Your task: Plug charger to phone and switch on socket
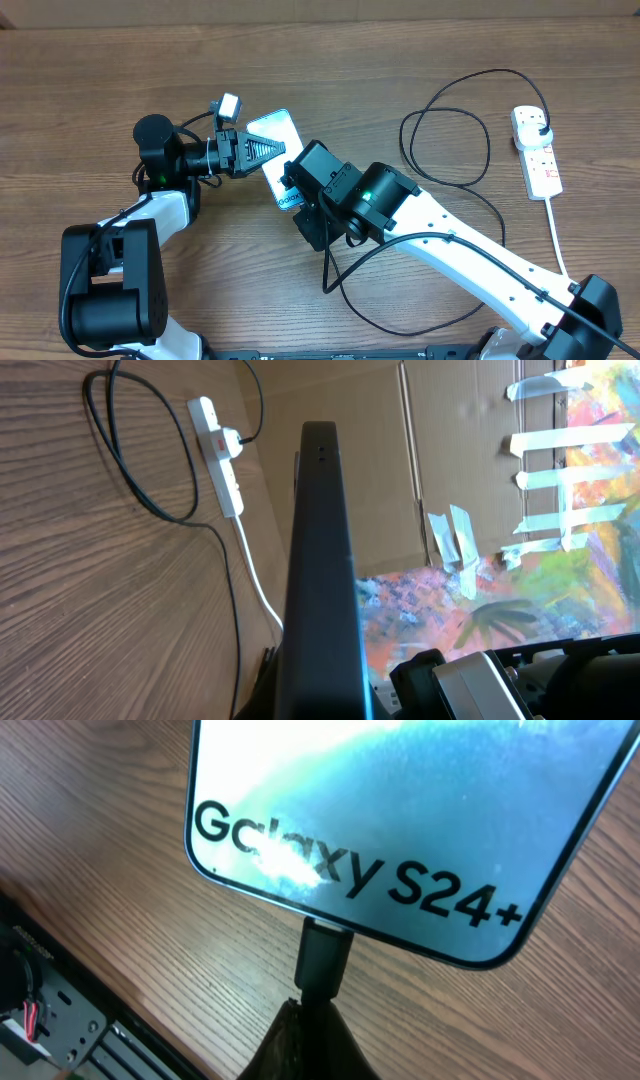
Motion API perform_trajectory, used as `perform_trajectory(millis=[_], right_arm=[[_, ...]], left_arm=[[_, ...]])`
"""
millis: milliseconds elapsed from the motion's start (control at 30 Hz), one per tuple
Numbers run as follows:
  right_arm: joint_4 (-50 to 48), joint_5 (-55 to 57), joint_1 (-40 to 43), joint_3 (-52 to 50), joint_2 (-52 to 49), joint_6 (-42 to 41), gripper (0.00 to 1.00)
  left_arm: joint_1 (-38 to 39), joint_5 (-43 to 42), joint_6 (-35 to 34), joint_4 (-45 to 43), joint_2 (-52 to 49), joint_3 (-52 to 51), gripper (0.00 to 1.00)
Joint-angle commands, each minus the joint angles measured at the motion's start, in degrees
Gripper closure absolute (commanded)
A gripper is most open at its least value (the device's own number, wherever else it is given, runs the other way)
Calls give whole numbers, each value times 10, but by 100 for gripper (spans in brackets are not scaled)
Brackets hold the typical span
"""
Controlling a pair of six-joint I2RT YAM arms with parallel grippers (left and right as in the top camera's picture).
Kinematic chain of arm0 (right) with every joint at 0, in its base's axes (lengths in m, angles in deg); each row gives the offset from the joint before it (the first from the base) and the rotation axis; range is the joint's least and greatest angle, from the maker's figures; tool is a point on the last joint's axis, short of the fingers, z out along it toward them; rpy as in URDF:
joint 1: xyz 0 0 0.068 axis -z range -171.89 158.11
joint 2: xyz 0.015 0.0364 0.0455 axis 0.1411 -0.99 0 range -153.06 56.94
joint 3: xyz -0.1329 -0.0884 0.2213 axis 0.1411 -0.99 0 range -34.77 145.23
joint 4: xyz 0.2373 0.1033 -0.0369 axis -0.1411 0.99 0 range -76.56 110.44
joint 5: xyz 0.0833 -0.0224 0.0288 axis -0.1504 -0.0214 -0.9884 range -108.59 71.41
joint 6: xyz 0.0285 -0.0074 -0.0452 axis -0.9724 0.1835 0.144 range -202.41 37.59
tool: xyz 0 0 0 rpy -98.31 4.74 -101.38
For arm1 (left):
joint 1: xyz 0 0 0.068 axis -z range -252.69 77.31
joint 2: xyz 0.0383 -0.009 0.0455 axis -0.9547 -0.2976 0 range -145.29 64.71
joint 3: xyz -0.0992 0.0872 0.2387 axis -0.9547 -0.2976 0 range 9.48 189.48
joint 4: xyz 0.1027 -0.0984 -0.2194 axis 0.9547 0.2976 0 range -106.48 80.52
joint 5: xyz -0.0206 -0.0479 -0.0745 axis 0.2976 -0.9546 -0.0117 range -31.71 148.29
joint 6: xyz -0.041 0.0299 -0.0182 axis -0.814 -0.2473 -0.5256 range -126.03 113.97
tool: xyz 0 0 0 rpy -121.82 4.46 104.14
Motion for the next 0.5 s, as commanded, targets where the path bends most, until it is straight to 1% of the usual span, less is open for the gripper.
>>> perform_trajectory(millis=[0,33,100,233,333,400,467], right_arm=[[-27,19,3,-2,1,3,96],[-27,19,3,-2,1,3,96],[-23,19,3,-2,1,3,90],[0,7,3,-2,1,0,63],[22,-7,2,-2,1,-18,51],[39,-10,2,-2,2,-32,44],[59,-12,2,0,2,-35,28]], left_arm=[[5,-42,9,0,1,8,96],[5,-42,9,0,1,8,96],[5,-42,9,0,1,8,96],[5,-42,9,0,1,8,96],[5,-42,9,0,1,8,96],[5,-42,9,0,1,8,96],[5,-42,12,0,1,9,96]])
